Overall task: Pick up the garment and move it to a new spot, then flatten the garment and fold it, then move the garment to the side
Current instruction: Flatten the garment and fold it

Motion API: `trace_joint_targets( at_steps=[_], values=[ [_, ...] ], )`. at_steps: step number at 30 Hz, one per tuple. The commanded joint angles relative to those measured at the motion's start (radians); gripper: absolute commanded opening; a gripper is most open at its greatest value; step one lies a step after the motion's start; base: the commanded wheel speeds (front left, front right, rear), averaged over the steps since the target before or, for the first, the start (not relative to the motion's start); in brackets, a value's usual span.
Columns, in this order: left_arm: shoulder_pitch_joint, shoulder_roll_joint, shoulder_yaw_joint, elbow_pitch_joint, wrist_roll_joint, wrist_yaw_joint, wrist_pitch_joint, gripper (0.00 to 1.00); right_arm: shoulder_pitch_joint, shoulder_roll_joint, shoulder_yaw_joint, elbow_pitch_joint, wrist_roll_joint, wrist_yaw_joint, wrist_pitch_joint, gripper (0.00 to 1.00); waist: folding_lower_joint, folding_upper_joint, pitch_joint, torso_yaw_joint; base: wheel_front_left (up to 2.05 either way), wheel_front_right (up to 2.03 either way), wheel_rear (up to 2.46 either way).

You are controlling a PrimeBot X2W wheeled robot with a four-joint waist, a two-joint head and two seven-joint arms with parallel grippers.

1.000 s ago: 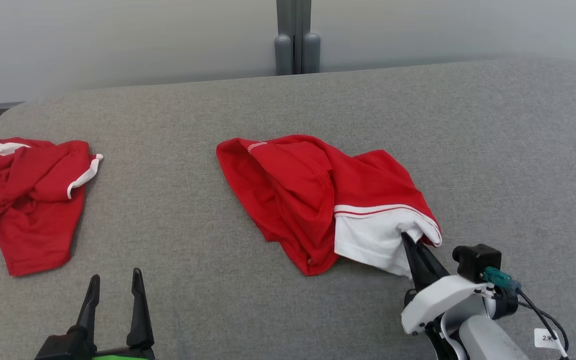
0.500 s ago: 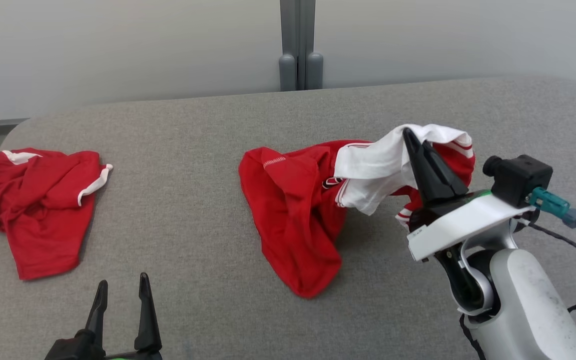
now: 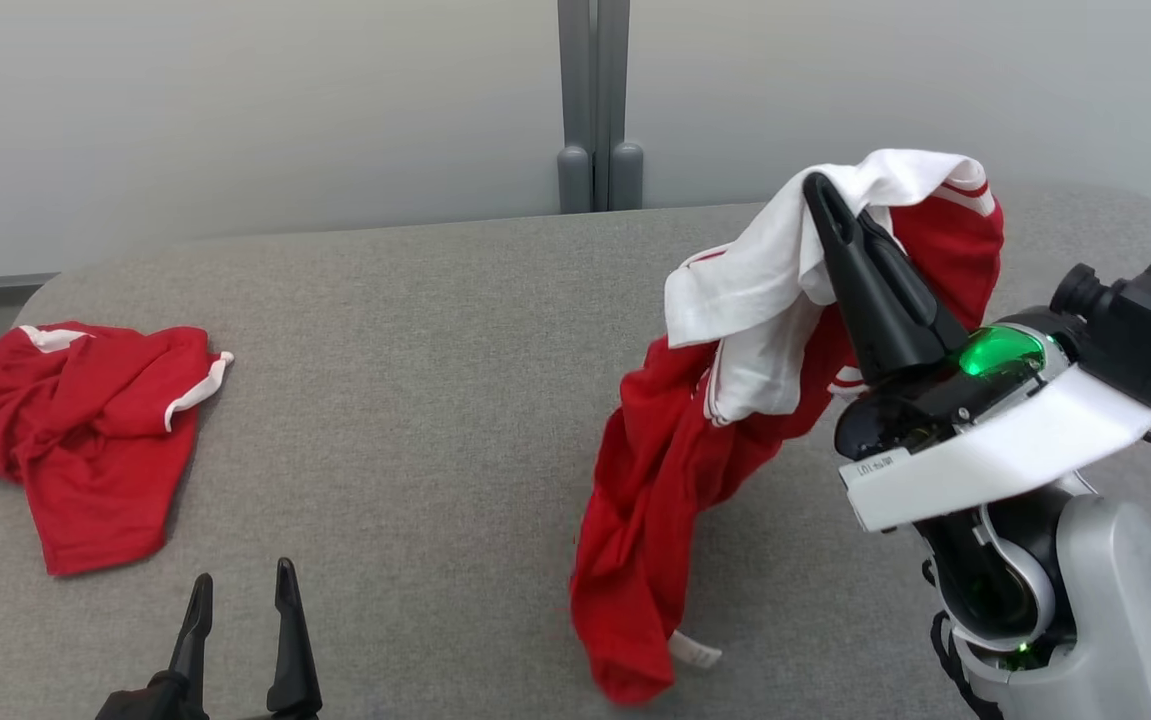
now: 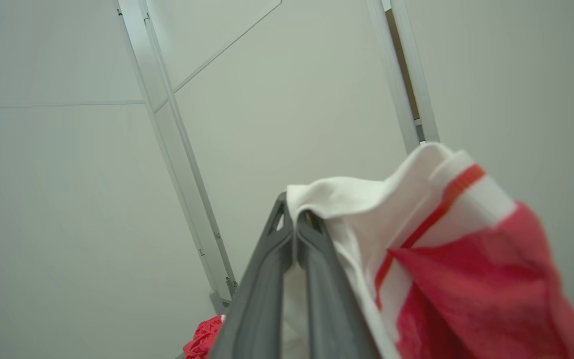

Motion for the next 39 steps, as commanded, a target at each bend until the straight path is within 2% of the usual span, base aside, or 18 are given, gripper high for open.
trace_joint_targets(
  at_steps=[1,11,17,20,24,33,39],
  values=[
    [0.012,0.001,-0.001,-0.002,0.004,0.004,-0.001,1.0,0.013,-0.002,0.009,-0.023,0.017,0.0,0.006,0.0,0.0,0.0,-0.005,-0.006,0.0,0.0,0.0],
    [0.012,0.001,-0.015,-0.005,-0.003,0.013,-0.001,1.0,-0.017,-0.002,0.124,-0.12,0.162,0.0,0.011,0.0,0.0,0.0,-0.011,-0.03,0.0,0.0,0.0],
    [0.005,0.001,-0.024,-0.003,-0.008,0.019,-0.001,1.0,-0.059,-0.002,0.154,-0.041,0.246,0.0,-0.023,0.0,0.0,0.0,-0.009,-0.039,0.0,0.0,0.0],
    [-0.001,0.001,-0.031,-0.001,-0.009,0.021,-0.001,1.0,-0.075,-0.002,0.134,0.079,0.283,0.0,-0.042,0.0,0.0,0.0,-0.008,-0.039,0.0,0.0,0.0],
    [-0.017,0.001,-0.043,0.004,-0.011,0.017,-0.001,1.0,-0.11,-0.002,0.061,0.285,0.271,0.0,-0.077,0.0,0.0,0.0,-0.003,-0.029,0.0,0.0,0.0],
    [-0.026,0.001,-0.053,0.015,-0.015,0.005,-0.001,1.0,-0.265,-0.002,-0.067,0.883,0.23,0.0,-0.2,0.0,0.0,0.0,0.011,-0.002,0.0,0.0,0.0],
    [-0.041,0.001,-0.059,0.024,-0.008,-0.005,-0.001,1.0,-0.406,-0.003,-0.069,1.254,0.19,0.0,-0.319,0.0,0.0,0.0,0.023,0.027,0.0,0.0,0.0]
  ],
)
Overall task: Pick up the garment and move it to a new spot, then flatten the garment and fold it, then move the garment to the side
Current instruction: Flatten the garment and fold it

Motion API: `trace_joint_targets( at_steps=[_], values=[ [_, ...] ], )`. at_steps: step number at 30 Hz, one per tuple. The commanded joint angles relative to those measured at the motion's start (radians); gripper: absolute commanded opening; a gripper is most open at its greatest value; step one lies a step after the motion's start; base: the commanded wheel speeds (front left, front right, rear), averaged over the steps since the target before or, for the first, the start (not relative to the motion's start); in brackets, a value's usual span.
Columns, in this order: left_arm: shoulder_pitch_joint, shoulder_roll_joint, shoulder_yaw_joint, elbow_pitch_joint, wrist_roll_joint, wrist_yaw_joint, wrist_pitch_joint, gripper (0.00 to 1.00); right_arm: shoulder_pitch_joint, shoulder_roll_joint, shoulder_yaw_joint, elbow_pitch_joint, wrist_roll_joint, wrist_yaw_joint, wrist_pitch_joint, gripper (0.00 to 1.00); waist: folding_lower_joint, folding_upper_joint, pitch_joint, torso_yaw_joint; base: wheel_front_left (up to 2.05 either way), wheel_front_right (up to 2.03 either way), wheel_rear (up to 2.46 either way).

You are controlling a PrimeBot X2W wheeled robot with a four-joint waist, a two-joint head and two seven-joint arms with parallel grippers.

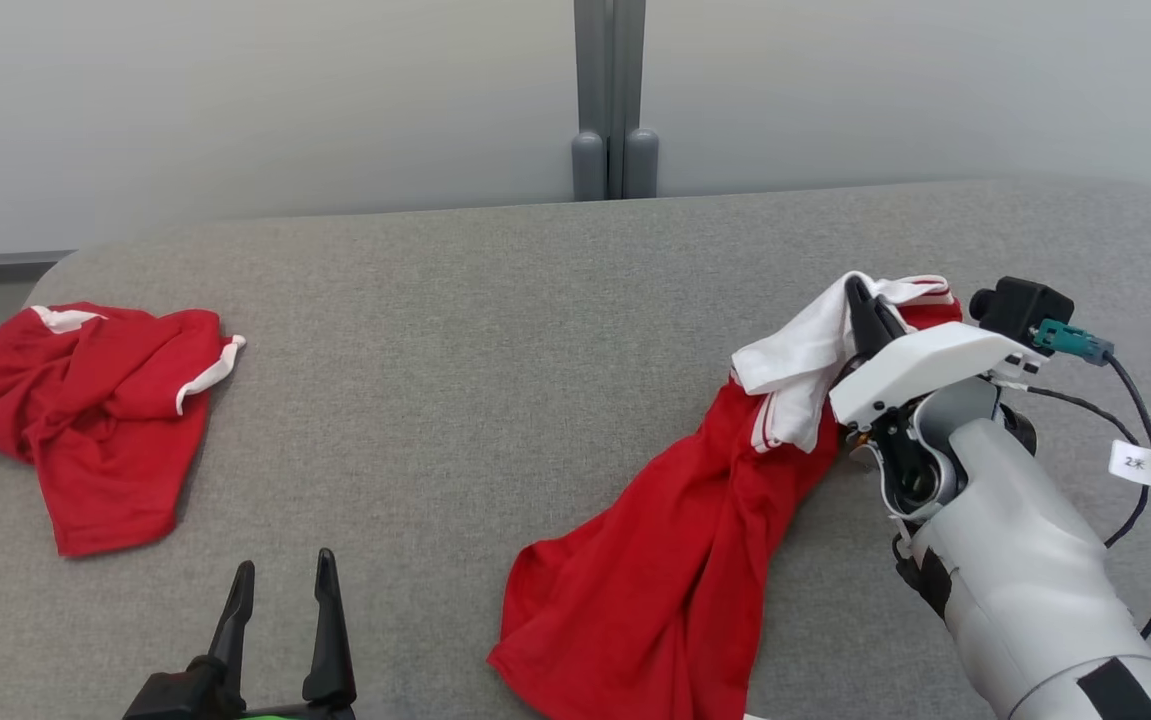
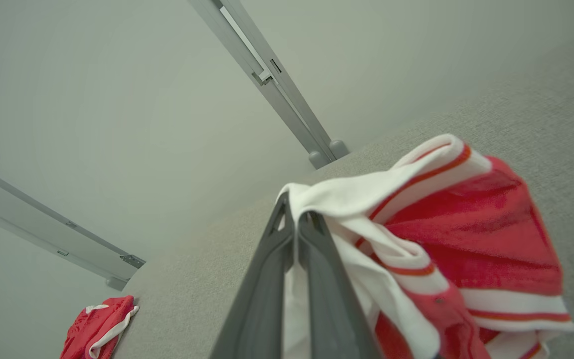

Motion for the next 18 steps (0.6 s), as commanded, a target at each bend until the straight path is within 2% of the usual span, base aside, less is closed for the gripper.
trace_joint_targets(
  at_steps=[1,2,4,5,6,8,10,12,18],
  values=[
    [-0.016,0.002,0.001,0.0,0.005,-0.002,-0.001,1.0,-0.03,-0.003,0.006,0.062,-0.015,0.0,-0.031,0.0,0.0,0.0,0.008,0.011,0.0,0.0,0.0],
    [-0.018,0.002,0.0,0.001,0.006,-0.004,-0.001,1.0,-0.053,-0.003,0.014,0.115,-0.029,0.0,-0.05,0.24,0.0,0.0,0.01,0.015,0.0,0.0,0.0],
    [-0.021,0.002,0.0,0.003,0.008,-0.007,-0.001,1.0,-0.085,-0.003,0.013,0.202,-0.044,0.0,-0.08,0.43,0.0,0.0,0.016,0.022,0.0,0.0,0.0],
    [-0.022,0.001,0.001,0.004,0.008,-0.007,-0.001,1.0,-0.098,-0.003,0.01,0.236,-0.059,0.0,-0.092,0.8,0.0,0.0,0.018,0.024,0.0,0.0,0.0],
    [-0.023,0.001,0.003,0.004,0.007,-0.006,-0.001,1.0,-0.113,-0.003,0.005,0.271,-0.069,0.0,-0.102,1.0,0.0,0.0,0.021,0.025,0.0,0.0,0.0],
    [-0.022,0.002,0.009,0.001,0.005,-0.005,-0.001,1.0,-0.131,-0.002,0.0,0.32,-0.104,0.0,-0.112,1.0,0.0,0.0,0.024,0.024,0.0,0.0,0.0],
    [-0.016,0.001,0.016,-0.002,0.006,-0.004,-0.001,1.0,-0.144,-0.021,-0.035,0.307,-0.206,0.0,-0.115,1.0,0.0,0.0,0.029,0.015,0.0,0.0,0.0],
    [-0.013,0.002,0.021,-0.003,0.006,-0.005,-0.001,1.0,-0.107,-0.03,-0.06,0.25,-0.306,0.0,-0.115,1.0,0.0,0.0,0.03,0.008,0.0,0.0,0.0],
    [-0.006,0.001,0.026,-0.007,0.011,-0.007,-0.001,1.0,0.059,-0.027,-0.151,-0.021,-0.609,0.0,-0.115,1.0,0.0,0.0,0.028,-0.024,0.0,0.0,0.0]
  ],
)
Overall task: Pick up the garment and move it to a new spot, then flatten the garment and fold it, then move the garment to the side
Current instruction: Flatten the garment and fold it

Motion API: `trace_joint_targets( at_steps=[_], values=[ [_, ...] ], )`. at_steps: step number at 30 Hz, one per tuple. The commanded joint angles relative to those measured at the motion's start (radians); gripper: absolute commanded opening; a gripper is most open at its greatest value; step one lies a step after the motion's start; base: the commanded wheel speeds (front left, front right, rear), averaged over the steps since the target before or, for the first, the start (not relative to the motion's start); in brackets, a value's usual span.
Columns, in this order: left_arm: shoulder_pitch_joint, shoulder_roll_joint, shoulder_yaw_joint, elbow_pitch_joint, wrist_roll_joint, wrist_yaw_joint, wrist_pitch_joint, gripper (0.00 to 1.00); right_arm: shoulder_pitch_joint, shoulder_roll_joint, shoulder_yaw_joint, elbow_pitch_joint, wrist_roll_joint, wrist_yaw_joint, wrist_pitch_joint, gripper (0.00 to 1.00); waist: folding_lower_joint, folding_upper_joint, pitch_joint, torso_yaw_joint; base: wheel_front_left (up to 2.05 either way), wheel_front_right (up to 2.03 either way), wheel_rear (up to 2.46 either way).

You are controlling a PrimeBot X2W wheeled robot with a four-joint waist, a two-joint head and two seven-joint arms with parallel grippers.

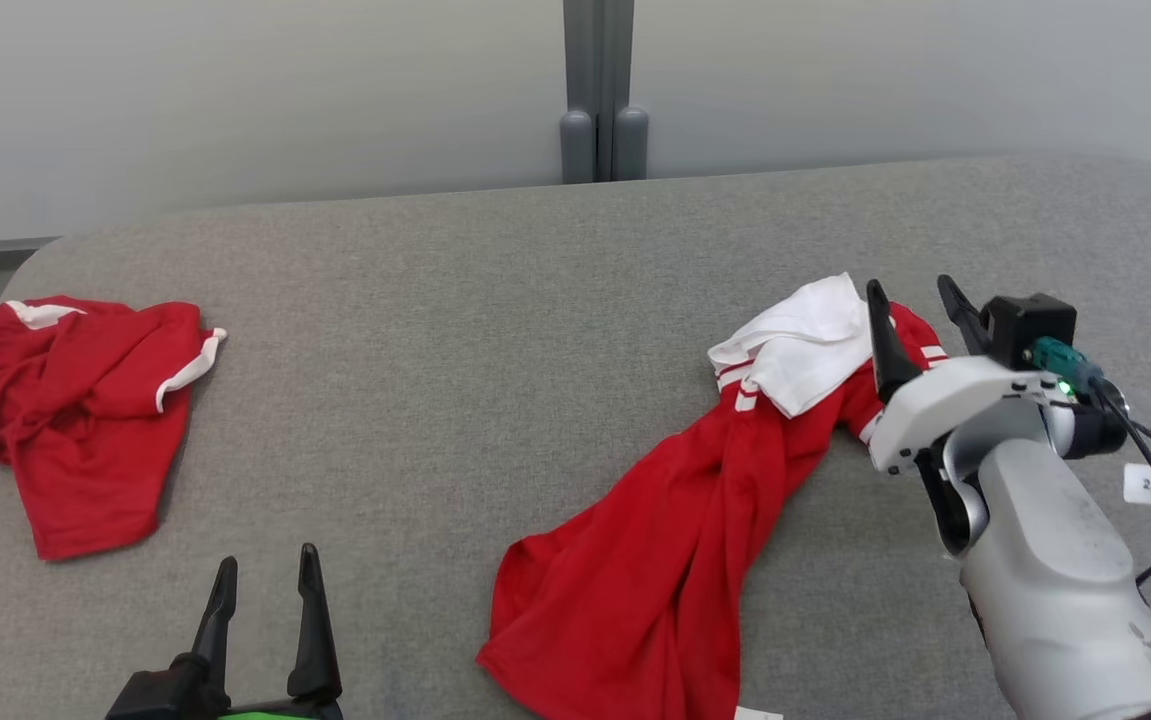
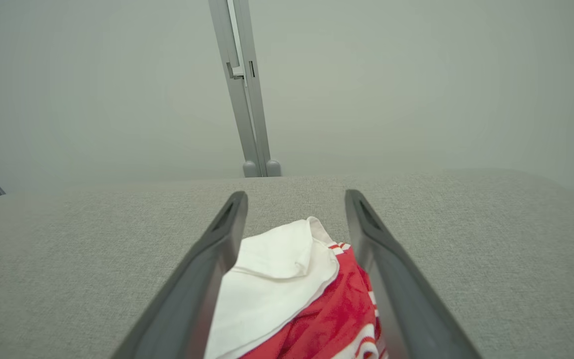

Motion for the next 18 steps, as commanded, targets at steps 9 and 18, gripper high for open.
trace_joint_targets(
  at_steps=[9,18],
  values=[
    [0.006,0.001,0.004,0.0,0.015,-0.014,-0.001,1.0,0.339,0.018,-0.116,-0.466,-0.21,-0.001,-0.003,1.0,0.0,0.0,0.004,-0.056,0.0,0.0,0.0],
    [0.011,0.002,0.004,0.019,0.026,-0.031,-0.001,1.0,0.606,0.019,-0.125,-0.721,-0.179,-0.001,-0.003,1.0,0.0,0.0,0.004,-0.078,0.0,0.0,0.0]
  ],
)
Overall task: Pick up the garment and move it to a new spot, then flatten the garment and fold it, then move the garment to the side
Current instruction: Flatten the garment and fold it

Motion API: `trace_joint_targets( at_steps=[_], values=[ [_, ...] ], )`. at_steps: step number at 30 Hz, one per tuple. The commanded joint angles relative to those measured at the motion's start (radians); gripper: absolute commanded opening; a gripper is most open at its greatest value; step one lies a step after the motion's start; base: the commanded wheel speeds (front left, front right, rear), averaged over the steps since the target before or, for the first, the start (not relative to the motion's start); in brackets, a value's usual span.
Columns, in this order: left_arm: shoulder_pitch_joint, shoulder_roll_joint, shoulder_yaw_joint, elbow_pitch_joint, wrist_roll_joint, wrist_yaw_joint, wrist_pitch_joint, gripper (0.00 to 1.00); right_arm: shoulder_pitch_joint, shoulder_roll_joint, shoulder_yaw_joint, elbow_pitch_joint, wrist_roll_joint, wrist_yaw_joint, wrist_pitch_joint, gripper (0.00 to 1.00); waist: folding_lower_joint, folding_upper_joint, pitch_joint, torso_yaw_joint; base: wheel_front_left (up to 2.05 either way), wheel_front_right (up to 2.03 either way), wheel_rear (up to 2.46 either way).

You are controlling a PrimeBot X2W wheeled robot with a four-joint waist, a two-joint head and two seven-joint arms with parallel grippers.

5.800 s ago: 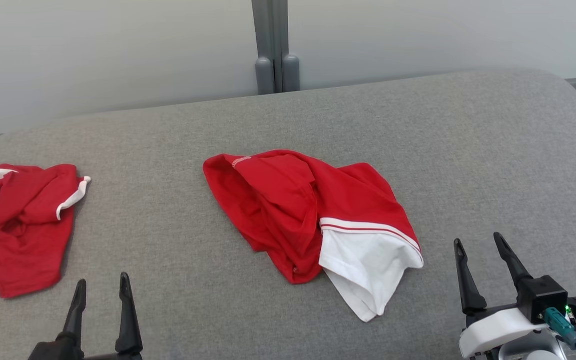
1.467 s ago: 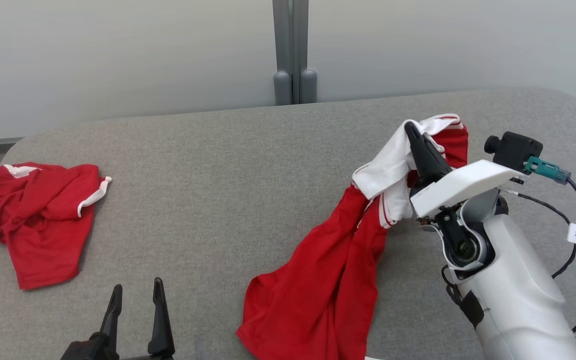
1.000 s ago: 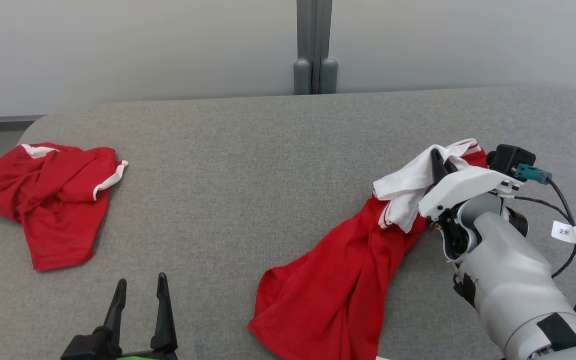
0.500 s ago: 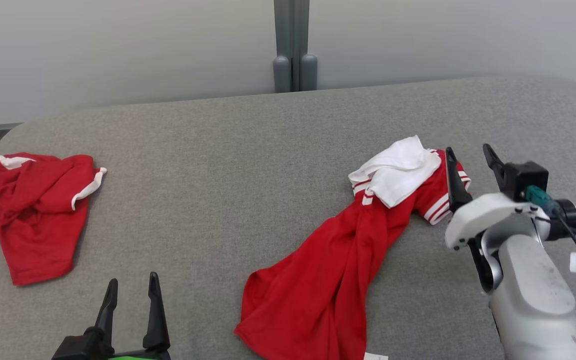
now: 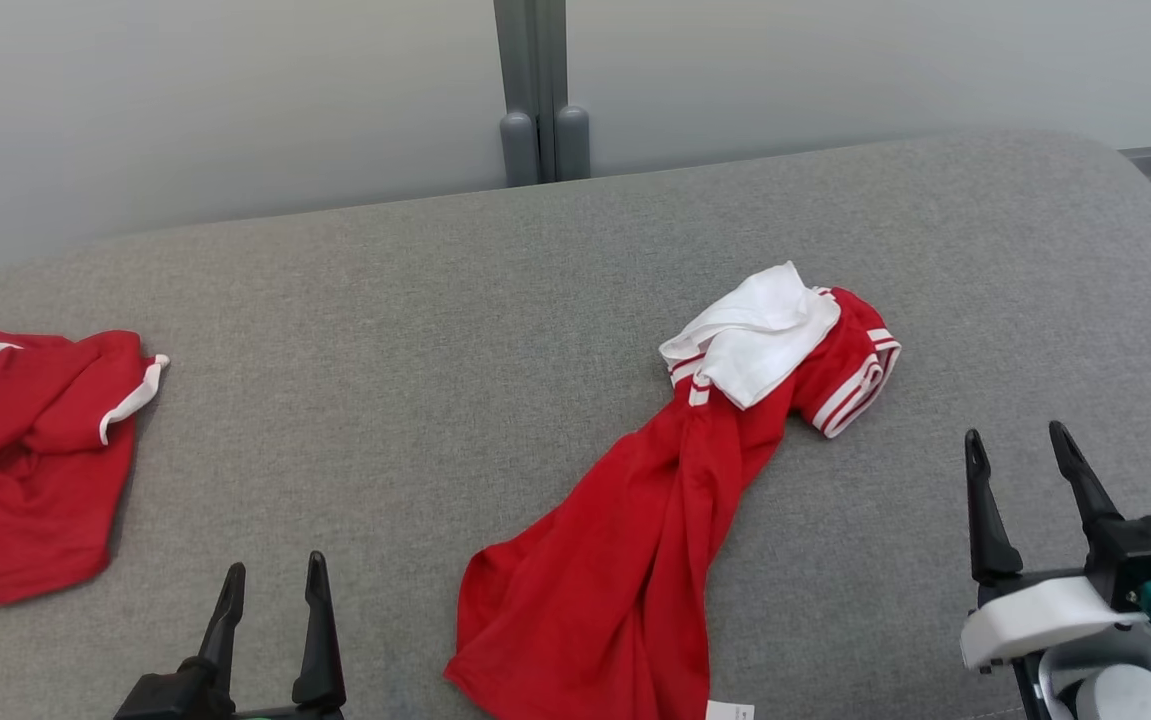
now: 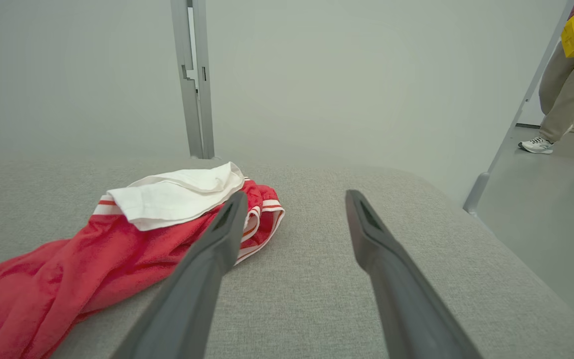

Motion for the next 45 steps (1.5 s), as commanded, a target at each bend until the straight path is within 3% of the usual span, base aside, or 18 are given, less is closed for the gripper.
trace_joint_targets(
  at_steps=[1,10,18,24,32,45],
  values=[
    [0.009,0.002,-0.001,0.005,0.009,-0.006,-0.001,1.0,0.032,-0.004,-0.003,-0.019,0.017,-0.001,-0.003,1.0,0.0,0.0,-0.002,-0.003,0.0,0.0,0.0],
    [0.014,0.002,0.0,0.009,0.013,-0.003,-0.001,1.0,0.134,-0.003,-0.017,-0.021,0.05,-0.001,-0.003,1.0,0.0,0.0,-0.01,-0.007,0.0,0.0,0.0],
    [0.002,0.002,0.0,0.01,0.013,-0.006,-0.001,1.0,0.057,-0.002,0.044,0.021,0.038,-0.001,-0.003,1.0,0.0,0.0,0.001,0.01,0.0,0.0,0.0],
    [-0.024,0.002,-0.003,0.012,0.017,-0.016,-0.001,1.0,-0.156,-0.003,0.163,0.195,-0.043,-0.002,0.002,1.0,0.0,0.0,0.036,0.031,0.0,0.0,0.0],
    [-0.052,0.002,-0.025,0.022,-0.005,-0.01,0.0,1.0,-0.4,-0.003,0.299,0.465,-0.135,-0.002,0.141,1.0,0.0,0.0,0.067,0.097,0.0,0.0,0.0],
    [-0.049,0.002,-0.012,0.021,-0.011,-0.004,0.0,1.0,-0.463,-0.003,0.233,0.594,-0.227,-0.002,0.172,1.0,0.0,0.0,0.07,0.12,0.0,0.0,0.0]
  ],
)
